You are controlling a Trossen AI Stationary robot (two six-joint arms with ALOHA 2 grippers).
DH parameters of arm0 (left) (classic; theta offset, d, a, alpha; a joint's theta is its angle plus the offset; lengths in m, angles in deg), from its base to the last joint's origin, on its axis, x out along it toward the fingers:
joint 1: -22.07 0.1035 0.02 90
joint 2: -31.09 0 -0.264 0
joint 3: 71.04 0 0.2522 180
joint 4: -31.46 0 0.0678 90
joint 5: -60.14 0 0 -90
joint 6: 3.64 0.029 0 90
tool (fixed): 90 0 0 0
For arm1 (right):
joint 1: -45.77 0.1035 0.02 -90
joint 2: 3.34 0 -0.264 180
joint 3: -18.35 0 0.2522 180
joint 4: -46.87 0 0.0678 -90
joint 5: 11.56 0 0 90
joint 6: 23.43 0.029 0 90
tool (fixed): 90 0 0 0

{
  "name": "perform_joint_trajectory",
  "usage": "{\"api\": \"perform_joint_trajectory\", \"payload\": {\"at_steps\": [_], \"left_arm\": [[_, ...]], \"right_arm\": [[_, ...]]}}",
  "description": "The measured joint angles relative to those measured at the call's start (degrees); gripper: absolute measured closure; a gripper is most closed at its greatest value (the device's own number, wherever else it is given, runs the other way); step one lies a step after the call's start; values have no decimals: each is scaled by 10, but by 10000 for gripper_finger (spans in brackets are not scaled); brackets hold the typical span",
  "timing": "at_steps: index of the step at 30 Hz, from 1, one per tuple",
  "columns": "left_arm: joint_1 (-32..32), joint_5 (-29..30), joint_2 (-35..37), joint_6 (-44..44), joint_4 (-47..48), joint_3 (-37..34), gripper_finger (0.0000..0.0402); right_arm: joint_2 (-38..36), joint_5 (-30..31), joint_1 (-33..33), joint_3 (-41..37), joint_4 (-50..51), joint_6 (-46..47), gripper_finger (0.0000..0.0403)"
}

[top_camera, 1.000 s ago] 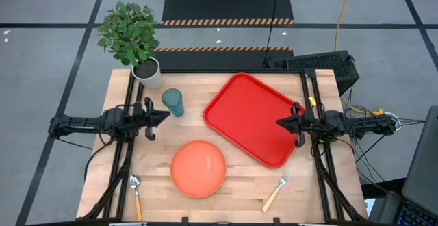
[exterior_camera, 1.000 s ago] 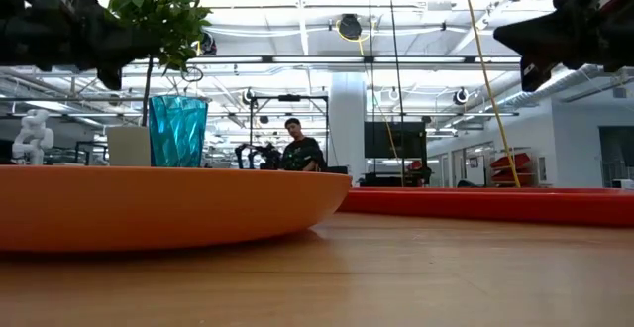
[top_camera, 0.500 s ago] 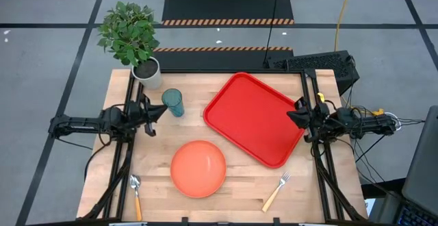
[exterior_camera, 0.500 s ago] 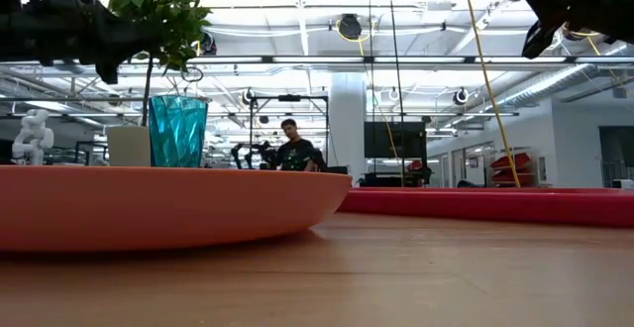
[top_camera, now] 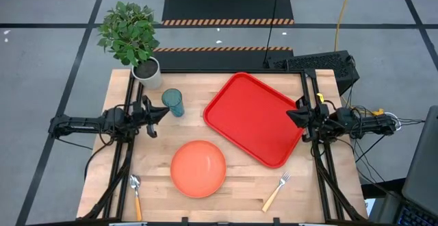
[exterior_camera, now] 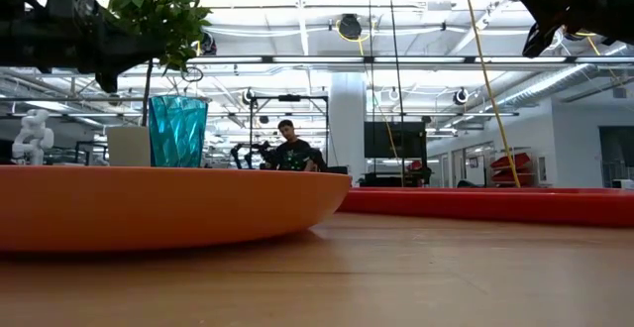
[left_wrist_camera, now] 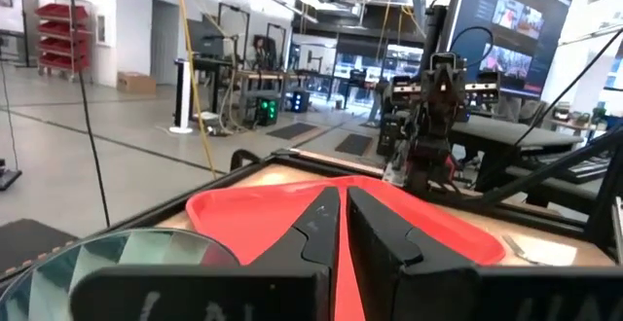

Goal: Pick and place plate/cup/fork/spoon on tray
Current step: Prepare the red serving tray

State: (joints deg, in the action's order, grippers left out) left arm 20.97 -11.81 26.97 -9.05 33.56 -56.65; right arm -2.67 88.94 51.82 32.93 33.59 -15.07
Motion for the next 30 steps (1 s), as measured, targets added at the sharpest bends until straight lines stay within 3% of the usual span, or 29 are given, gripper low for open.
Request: {"api": "perform_joint_trajectory", "payload": {"at_steps": [4, 11, 15, 20, 25, 30], "left_arm": [[0, 0, 0, 6, 1, 0, 376], [0, -2, 0, 37, -6, 0, 376], [0, -2, 0, 60, -16, 0, 376], [1, -1, 0, 66, -20, 0, 376], [1, -1, 0, 65, -11, 0, 376], [1, -1, 0, 62, 4, 0, 376]], "right_arm": [[0, 7, 0, 0, -10, -8, 403], [37, 85, 0, 59, -6, -73, 392], [123, 108, -1, 134, -19, -137, 360], [277, 152, -7, 248, -13, -216, 292], [439, 234, -35, 391, 145, -213, 230], [589, 239, -85, 537, 373, -121, 209]]}}
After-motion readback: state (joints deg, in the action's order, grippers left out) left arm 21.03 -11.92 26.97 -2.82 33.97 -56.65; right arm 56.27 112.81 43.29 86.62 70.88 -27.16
